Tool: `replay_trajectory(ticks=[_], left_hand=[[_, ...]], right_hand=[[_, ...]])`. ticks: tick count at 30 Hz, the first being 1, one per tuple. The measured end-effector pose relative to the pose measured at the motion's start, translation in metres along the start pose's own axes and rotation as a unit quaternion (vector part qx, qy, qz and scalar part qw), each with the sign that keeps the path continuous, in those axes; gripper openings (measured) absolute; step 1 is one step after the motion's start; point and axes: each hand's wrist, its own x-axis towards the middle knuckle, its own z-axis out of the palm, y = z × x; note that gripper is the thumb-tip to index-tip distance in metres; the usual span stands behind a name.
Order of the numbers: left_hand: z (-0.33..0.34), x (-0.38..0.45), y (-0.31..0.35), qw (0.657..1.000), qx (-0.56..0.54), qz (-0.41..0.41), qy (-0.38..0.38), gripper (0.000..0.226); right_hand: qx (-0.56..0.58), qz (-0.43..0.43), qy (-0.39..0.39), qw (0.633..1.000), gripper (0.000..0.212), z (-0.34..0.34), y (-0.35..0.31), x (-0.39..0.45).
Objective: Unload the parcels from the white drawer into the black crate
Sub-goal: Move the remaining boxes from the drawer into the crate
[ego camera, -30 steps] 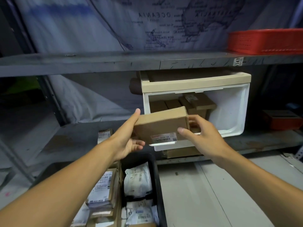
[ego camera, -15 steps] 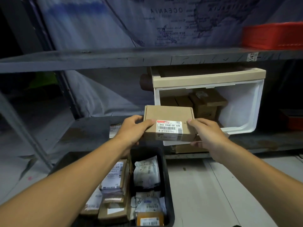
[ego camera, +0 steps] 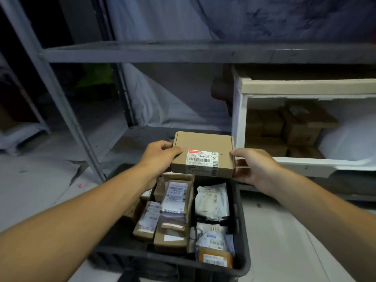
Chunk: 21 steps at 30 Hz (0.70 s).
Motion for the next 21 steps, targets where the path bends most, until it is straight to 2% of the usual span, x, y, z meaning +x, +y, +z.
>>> replay_trajectory(ticks=[5,7,16,21], left_hand=[[-0.041,0.022,-0.027,0.998,0.052,-0.026,0.023,0.007],[-0.062,0.03,-0.041,0.996,0.078,-0.042,0.033,0.012],[-0.149,0.061,-0.112,0.976,0.168,-0.128,0.049,0.033],[-0.164,0.083,-0.143,0.974,0.18,-0.123,0.055,0.008]], right_hand=[[-0.008,0.017,0.0,1.0,0.008,0.056,0.018,0.02],[-0.018,0.023,-0.013,0.999,0.013,0.084,0.03,0.029],[-0.088,0.054,-0.089,0.991,0.008,0.196,0.088,0.052],[-0.119,0.061,-0.088,0.987,0.01,0.241,0.117,0.067]])
